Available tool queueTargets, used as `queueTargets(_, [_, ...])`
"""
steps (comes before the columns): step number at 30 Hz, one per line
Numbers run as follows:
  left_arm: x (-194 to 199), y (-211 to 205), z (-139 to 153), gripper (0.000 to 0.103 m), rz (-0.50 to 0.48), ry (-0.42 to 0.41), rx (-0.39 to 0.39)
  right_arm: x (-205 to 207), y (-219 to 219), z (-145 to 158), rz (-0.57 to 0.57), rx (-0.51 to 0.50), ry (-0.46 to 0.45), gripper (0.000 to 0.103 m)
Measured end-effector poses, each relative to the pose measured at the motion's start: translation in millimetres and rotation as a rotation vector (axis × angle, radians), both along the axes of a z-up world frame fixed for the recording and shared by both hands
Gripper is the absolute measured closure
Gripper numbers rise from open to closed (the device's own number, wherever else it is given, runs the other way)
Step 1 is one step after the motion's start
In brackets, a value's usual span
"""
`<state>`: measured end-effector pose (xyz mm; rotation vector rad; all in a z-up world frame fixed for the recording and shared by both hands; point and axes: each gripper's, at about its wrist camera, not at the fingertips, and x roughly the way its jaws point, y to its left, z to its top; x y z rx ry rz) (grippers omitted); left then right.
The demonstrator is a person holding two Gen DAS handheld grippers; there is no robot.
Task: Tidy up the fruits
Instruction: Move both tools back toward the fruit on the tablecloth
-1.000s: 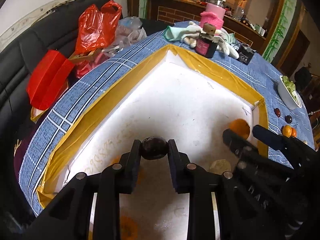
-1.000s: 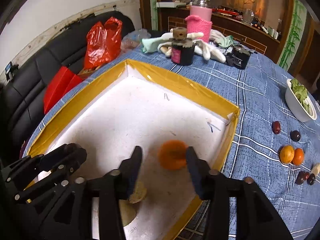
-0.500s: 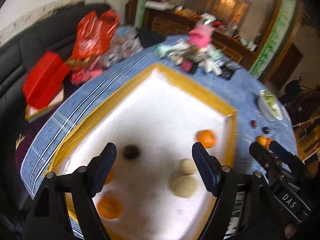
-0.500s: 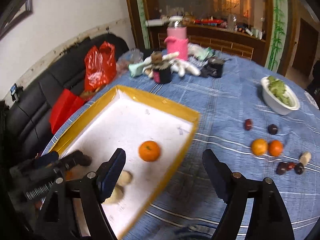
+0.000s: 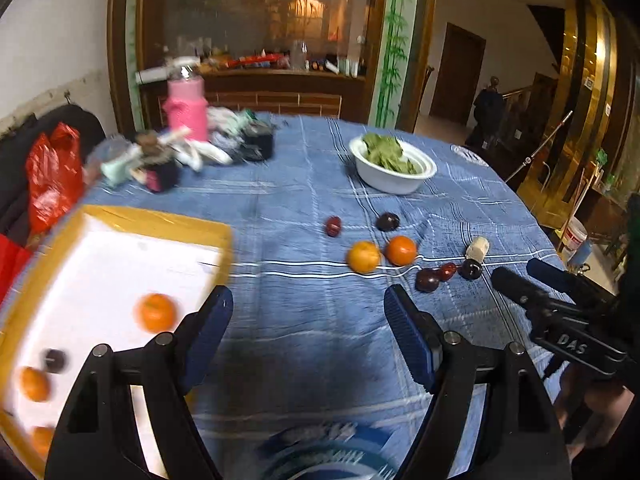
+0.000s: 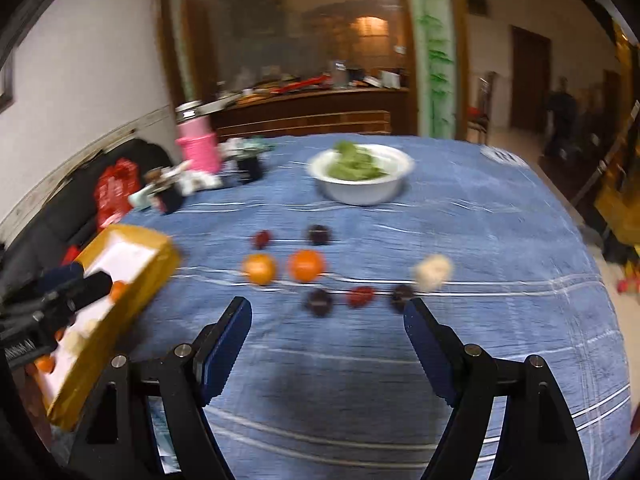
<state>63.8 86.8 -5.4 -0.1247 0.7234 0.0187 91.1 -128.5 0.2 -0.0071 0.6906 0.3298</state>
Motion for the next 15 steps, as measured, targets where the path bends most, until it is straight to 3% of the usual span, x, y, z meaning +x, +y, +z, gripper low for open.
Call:
queueTargets(5, [36, -19, -23, 0.025, -0.007, 0.046, -0.002, 36, -5, -9, 0.041, -0.056, 0.020, 0.030])
queueTargets(7, [47, -22, -29, 0.025, -0.013, 0.064, -0.003, 50, 6, -15, 0.078, -0.083, 0.033, 0.038])
queueTargets(11, [59, -28, -35, 0.026, -0.025, 0.064, -0.007, 74, 21, -26, 0.145, -0.104, 0.058, 0.040])
queueTargets(15, [76, -28, -45, 0.042, -0.037, 0.100, -0.028, 93, 34, -37, 0.196, -0.127, 0.091, 0.049])
